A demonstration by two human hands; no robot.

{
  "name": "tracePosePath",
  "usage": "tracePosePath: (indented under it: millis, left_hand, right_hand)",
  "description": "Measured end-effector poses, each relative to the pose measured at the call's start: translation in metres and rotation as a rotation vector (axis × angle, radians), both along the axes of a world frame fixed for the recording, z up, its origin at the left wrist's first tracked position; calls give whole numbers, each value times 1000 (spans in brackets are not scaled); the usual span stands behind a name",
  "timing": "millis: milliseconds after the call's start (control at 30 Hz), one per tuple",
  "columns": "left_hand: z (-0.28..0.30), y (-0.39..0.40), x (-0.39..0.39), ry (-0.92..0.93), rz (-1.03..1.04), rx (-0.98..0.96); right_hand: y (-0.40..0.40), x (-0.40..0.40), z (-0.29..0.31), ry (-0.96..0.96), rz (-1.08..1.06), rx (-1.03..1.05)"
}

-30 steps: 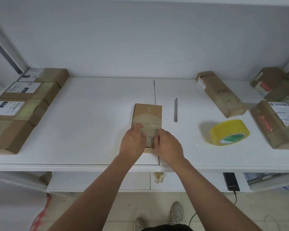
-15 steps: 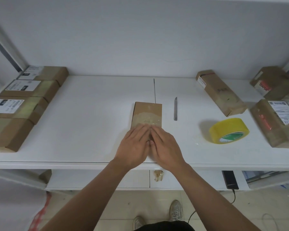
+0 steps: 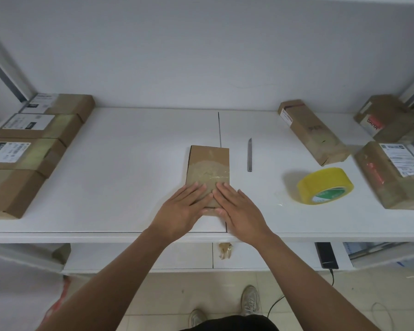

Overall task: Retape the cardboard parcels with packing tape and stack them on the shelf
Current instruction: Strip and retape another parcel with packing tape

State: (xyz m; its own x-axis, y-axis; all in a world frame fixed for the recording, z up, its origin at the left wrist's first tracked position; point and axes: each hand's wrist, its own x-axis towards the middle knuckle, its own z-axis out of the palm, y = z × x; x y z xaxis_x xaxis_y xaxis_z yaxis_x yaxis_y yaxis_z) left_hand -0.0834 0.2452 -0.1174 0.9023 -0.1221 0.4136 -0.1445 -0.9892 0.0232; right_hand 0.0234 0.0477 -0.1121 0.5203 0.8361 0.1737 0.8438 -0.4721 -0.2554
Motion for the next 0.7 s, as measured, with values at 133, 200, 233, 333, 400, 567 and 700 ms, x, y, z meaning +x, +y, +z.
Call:
tracePosePath:
  millis: [133,200,233,333,400,567,700]
  left_hand:
    - [1,-4,0,-2,28,18]
    - [-1,-8,-2,5,50,23]
    - [-2,-9,-3,5,60,26]
    - [-6,-12,-3,-16,89,49]
    - [-7,-15,-3,-39,115,47]
    - [-11,-27,3,-63,195,44]
    - [-13,-37,6,-43,232,8]
  right_hand:
    - [-1,1,2,-18,7,-28]
    - [0,0,3,-19,0,-49]
    - [0,0,4,-20,-5,-55]
    - [2,0,3,-5,-16,-63]
    - [2,3,2,-4,-11,-75]
    - [4,9,9,-20,-10,-113]
    - [5,10,7,-25,-16,-99]
